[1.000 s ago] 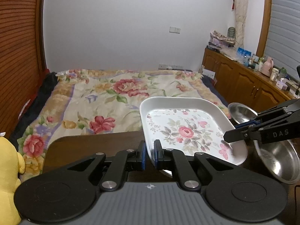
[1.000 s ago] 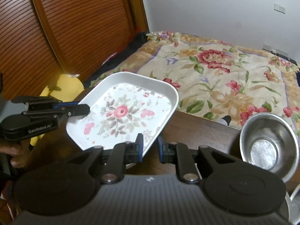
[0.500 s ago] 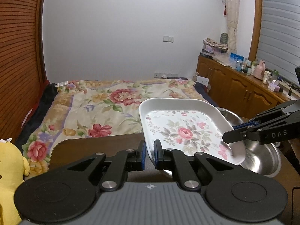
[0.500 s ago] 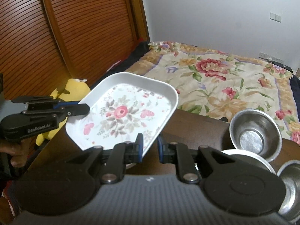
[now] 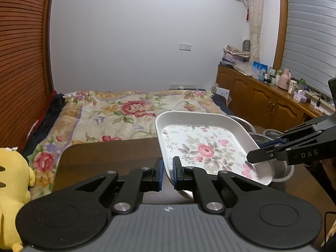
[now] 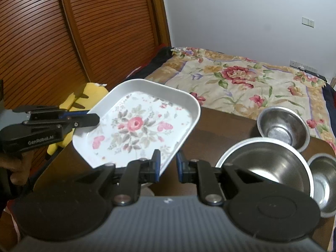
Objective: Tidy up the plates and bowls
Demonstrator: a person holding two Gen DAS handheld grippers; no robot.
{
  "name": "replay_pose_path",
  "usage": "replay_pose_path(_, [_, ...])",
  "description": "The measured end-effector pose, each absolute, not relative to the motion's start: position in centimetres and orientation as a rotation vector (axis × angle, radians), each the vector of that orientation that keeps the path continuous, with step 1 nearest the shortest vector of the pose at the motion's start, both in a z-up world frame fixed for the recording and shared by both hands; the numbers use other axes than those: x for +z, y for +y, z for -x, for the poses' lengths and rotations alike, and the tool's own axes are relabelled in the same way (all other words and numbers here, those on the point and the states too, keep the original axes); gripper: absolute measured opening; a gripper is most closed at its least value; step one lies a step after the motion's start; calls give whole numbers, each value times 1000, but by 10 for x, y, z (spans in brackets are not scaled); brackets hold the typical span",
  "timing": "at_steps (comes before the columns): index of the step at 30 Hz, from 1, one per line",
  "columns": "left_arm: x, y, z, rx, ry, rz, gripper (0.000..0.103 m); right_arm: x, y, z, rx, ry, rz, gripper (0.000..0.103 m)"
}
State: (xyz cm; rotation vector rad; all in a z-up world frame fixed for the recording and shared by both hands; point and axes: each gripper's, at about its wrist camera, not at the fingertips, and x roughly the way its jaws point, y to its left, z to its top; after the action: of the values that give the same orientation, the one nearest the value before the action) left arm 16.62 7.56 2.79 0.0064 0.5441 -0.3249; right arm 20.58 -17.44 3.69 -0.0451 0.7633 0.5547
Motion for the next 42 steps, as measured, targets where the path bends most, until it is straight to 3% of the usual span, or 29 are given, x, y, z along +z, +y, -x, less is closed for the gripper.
replay_pose_path(42, [-36, 89, -89, -286, 651, 58, 12, -14, -169, -140, 585, 780, 12, 18])
